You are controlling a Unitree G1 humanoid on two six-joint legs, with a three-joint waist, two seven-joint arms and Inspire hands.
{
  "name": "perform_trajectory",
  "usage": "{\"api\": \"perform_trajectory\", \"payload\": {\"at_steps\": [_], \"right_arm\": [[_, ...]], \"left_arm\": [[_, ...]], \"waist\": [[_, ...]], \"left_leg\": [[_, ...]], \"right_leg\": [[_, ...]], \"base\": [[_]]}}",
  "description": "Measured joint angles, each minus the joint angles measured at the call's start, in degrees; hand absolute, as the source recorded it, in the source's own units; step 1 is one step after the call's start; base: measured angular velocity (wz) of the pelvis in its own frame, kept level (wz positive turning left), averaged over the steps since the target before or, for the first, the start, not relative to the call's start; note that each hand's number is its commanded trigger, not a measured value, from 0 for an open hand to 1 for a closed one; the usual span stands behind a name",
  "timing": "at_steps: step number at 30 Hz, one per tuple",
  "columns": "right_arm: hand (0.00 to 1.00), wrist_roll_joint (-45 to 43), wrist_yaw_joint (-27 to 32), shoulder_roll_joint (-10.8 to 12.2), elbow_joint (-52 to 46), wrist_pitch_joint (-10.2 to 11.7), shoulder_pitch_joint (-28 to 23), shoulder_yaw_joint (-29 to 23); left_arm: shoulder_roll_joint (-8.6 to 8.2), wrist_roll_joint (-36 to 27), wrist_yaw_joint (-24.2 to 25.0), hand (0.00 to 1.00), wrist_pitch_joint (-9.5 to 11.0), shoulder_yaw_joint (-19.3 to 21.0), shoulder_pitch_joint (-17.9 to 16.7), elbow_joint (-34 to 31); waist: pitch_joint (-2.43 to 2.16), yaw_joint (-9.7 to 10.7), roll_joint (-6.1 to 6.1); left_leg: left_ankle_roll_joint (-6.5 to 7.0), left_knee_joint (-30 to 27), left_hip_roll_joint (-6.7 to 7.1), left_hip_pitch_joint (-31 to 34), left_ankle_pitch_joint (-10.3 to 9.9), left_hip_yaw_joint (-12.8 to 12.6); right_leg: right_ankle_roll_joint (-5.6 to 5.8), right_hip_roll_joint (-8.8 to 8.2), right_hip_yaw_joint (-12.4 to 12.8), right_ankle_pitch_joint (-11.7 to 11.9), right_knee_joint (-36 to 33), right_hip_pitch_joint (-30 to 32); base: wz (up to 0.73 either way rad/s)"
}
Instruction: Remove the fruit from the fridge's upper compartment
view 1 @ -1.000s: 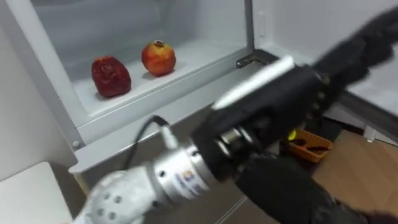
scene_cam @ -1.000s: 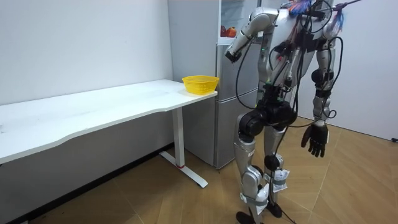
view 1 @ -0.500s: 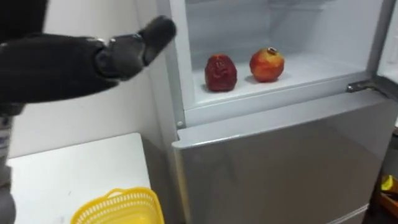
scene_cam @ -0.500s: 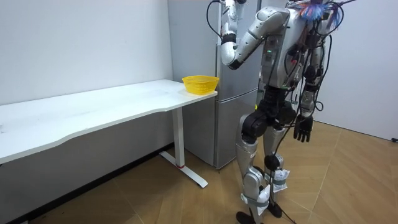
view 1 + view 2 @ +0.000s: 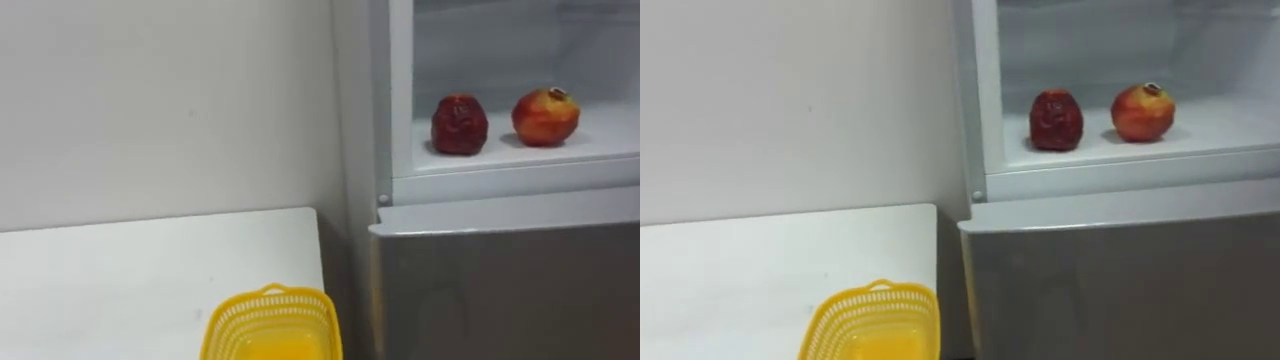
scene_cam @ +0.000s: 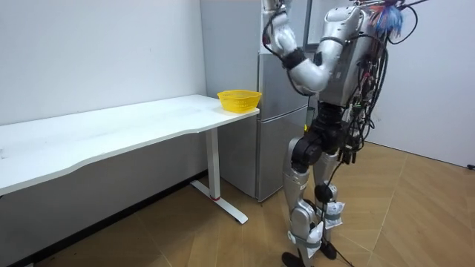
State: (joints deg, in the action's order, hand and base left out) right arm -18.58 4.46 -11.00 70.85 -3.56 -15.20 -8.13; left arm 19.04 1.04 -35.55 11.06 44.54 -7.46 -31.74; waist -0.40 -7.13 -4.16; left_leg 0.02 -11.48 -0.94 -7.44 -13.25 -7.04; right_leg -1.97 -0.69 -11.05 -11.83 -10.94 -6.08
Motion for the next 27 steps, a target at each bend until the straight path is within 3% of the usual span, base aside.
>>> {"api": "perform_trajectory", "payload": {"at_steps": [3,5,6,7,8,9,11,12,15,18,19,21,27], "right_arm": [[0.00,-0.4,-0.2,0.0,-0.1,-0.6,1.0,0.1],[0.00,0.0,-0.4,0.2,-0.4,-1.7,1.5,0.4],[0.00,0.0,-0.7,0.2,-0.4,-2.1,1.6,0.7],[0.00,-0.1,-1.4,0.3,-0.5,-2.8,2.0,0.7],[0.00,-0.3,-2.0,0.5,-0.5,-2.9,2.4,0.7],[0.00,-0.2,-2.2,0.8,-0.5,-2.9,2.3,0.7],[0.00,-0.5,-2.4,1.0,-0.9,-3.6,2.8,0.6],[0.00,-1.4,-3.0,0.9,-1.3,-3.7,2.9,0.2],[0.00,-2.1,-4.1,0.1,-1.8,-4.1,2.8,-0.4],[0.00,-2.2,-4.1,0.1,-1.9,-4.1,2.9,-0.2],[0.00,-2.5,-4.1,0.1,-1.8,-4.1,3.2,0.3],[0.00,-2.5,-4.4,0.2,-1.8,-4.1,3.3,2.1],[0.00,-2.8,-5.4,0.4,-1.8,-4.5,3.3,2.3]], "left_arm": [[-3.43,-5.1,0.1,0.00,-0.9,-1.9,-7.1,8.0],[-6.63,-10.0,1.0,0.00,-4.0,-7.5,-12.0,19.6],[-7.42,-11.0,1.5,0.00,-4.6,-9.1,-13.0,22.9],[-8.64,-13.2,2.7,0.00,-5.7,-12.3,-14.8,30.6],[-10.04,-15.1,3.7,0.00,-7.5,-14.9,-15.6,36.5],[-10.98,-15.9,5.0,0.00,-8.0,-17.3,-16.0,42.7],[-11.42,-16.7,7.3,0.00,-9.0,-20.6,-15.9,52.6],[-11.44,-16.7,9.1,0.00,-10.0,-22.5,-15.4,59.0],[-11.67,-16.8,13.2,0.00,-11.8,-24.9,-14.9,71.2],[-11.56,-16.6,15.5,0.00,-12.5,-25.8,-14.6,77.6],[-11.42,-16.6,16.6,0.00,-12.7,-27.2,-14.4,80.7],[-11.46,-16.6,19.5,0.00,-14.0,-29.2,-13.2,85.7],[-11.56,-9.0,25.6,0.00,-16.4,-31.2,-11.8,88.4]], "waist": [[-0.08,0.7,0.13],[-0.23,0.8,0.38],[-0.25,0.8,0.57],[-0.26,0.9,0.92],[0.00,1.3,1.39],[0.06,0.9,2.44],[-0.21,0.9,3.33],[-0.08,1.2,3.86],[-0.05,1.6,4.02],[-0.03,1.8,3.59],[0.23,2.3,3.54],[0.28,2.7,2.60],[0.24,4.4,2.58]], "left_leg": [[0.33,-0.2,0.62,0.4,0.2,1.2],[0.49,-0.2,0.84,0.9,0.3,2.4],[0.51,-0.2,0.84,0.9,0.3,2.5],[0.52,-0.2,0.83,0.9,0.3,2.6],[0.52,-0.2,0.82,1.0,0.3,2.8],[0.52,-0.2,0.82,1.0,0.3,2.8],[0.58,-0.2,0.74,1.1,0.3,2.8],[0.73,-0.2,0.71,1.5,0.1,3.2],[1.05,0.3,0.70,1.1,-0.1,3.4],[1.13,0.7,0.75,0.9,-0.2,3.3],[1.14,0.9,0.79,0.9,-0.2,3.2],[1.14,0.9,0.80,0.8,-0.2,2.9],[1.09,0.7,0.68,0.8,-0.1,2.5]], "right_leg": [[0.32,-0.47,-0.2,-0.8,-1.0,0.3],[0.39,-0.78,-1.3,-0.9,-1.0,0.3],[0.39,-0.91,-1.5,-0.9,-1.1,0.3],[0.39,-0.99,-1.8,-0.9,-1.0,0.2],[0.41,-1.03,-2.1,-0.9,-0.8,0.0],[0.42,-1.00,-2.2,-0.9,-0.8,0.1],[0.40,-0.97,-2.5,-0.9,-0.7,0.0],[0.43,-0.97,-2.9,-0.9,-0.5,-0.2],[0.71,-1.01,-3.0,-0.6,0.3,-0.9],[0.79,-1.14,-2.9,-0.6,0.2,-0.9],[0.82,-1.16,-3.0,-0.6,0.3,-0.8],[0.90,-1.17,-2.9,-0.7,0.3,-0.8],[0.85,-0.99,-2.3,-0.8,0.2,-0.6]], "base": [[0.25],[0.23],[0.13],[0.08],[0.07],[0.06],[0.03],[0.11],[0.06],[0.00],[0.00],[0.00],[-0.01]]}}
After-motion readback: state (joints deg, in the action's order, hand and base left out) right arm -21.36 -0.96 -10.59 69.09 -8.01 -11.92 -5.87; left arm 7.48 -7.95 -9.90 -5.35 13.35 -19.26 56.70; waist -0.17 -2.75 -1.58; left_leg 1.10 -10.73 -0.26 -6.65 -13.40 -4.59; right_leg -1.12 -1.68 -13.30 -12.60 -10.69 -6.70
